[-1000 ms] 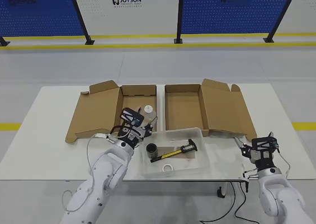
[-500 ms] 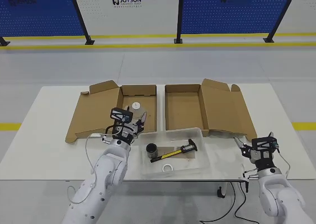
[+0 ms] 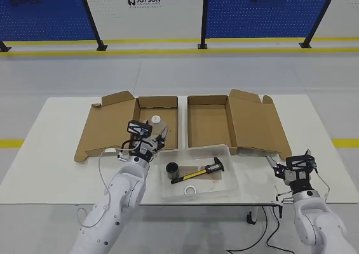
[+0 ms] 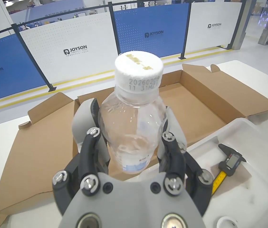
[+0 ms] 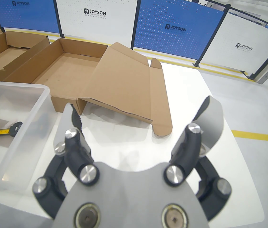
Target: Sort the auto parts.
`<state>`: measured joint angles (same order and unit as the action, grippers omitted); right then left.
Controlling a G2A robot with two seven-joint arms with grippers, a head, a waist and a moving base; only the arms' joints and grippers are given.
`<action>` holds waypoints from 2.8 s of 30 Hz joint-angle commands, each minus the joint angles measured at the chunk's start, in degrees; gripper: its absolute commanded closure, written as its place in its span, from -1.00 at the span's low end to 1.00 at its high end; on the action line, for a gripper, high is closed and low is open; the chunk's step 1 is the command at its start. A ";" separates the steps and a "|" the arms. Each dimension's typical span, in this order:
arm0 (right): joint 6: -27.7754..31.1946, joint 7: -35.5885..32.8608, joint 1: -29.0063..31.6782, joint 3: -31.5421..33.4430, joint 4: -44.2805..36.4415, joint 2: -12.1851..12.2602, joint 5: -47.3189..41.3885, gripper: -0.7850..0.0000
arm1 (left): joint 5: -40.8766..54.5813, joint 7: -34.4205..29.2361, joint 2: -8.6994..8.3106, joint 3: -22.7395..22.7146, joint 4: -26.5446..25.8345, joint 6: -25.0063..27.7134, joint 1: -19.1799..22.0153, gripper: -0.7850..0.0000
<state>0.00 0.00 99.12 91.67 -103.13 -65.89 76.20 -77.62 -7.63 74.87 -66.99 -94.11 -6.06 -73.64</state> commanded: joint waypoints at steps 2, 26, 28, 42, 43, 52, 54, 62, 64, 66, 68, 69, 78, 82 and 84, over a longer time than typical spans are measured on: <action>0.00 0.00 0.00 0.00 0.00 0.00 0.00 -1.00 | 1.32 -0.55 0.47 0.30 2.57 -0.99 2.76 1.00; 0.00 0.00 0.00 0.00 0.00 0.00 0.00 -1.00 | 9.44 11.29 4.34 2.57 36.20 -4.75 18.27 1.00; 0.00 0.00 0.00 0.00 0.00 0.00 0.00 -1.00 | 9.61 11.95 4.66 3.04 37.67 -4.61 18.96 1.00; 0.00 0.00 0.00 0.00 0.00 0.00 0.00 -1.00 | 9.62 12.58 5.79 3.68 44.17 -4.19 21.30 -1.00; 0.00 0.00 0.00 0.00 0.00 0.00 0.00 -1.00 | 9.46 12.31 5.78 3.66 44.18 -3.82 21.34 -1.00; 0.00 0.00 0.00 0.00 0.00 0.00 0.00 -1.00 | 7.01 11.21 5.16 2.12 37.59 -3.56 18.17 -1.00; 0.00 0.00 0.00 0.00 0.00 0.00 0.00 -1.00 | 6.33 11.15 4.86 1.28 34.38 -3.92 16.62 -1.00; 0.00 0.00 0.00 0.00 0.00 0.00 0.00 -1.00 | 2.43 6.93 3.25 -3.02 16.23 -3.73 8.27 -1.00; 0.00 0.00 0.00 0.00 0.00 0.00 0.00 -1.00 | 1.12 4.27 2.83 -3.85 11.26 -2.42 5.99 -1.00; 0.00 0.00 0.00 0.00 0.00 0.00 0.00 -1.00 | -1.64 2.24 2.41 -4.24 6.87 -0.99 4.00 -1.00; 0.00 0.00 0.00 0.00 0.00 0.00 0.00 -1.00 | -1.87 0.15 2.21 -4.15 3.23 1.20 2.18 -1.00; 0.00 0.00 0.00 0.00 0.00 0.00 0.00 -1.00 | -1.68 -1.05 2.12 -3.98 1.75 2.74 1.39 -1.00; 0.00 0.00 0.00 0.00 0.00 0.00 0.00 -1.00 | 2.59 -17.57 1.24 -2.95 -6.49 18.20 -0.87 -1.00; 0.00 0.00 0.00 0.00 0.00 0.00 0.00 -1.00 | 8.02 -27.37 0.87 -2.71 -6.91 25.67 0.35 -1.00; 0.00 0.00 0.00 0.00 0.00 0.00 0.00 -1.00 | 9.93 -31.68 0.62 -2.59 -6.34 29.01 0.89 -1.00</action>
<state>0.00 0.00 99.12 91.67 -103.13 -65.89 76.20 -69.15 -35.82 75.63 -69.71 -100.90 20.53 -73.05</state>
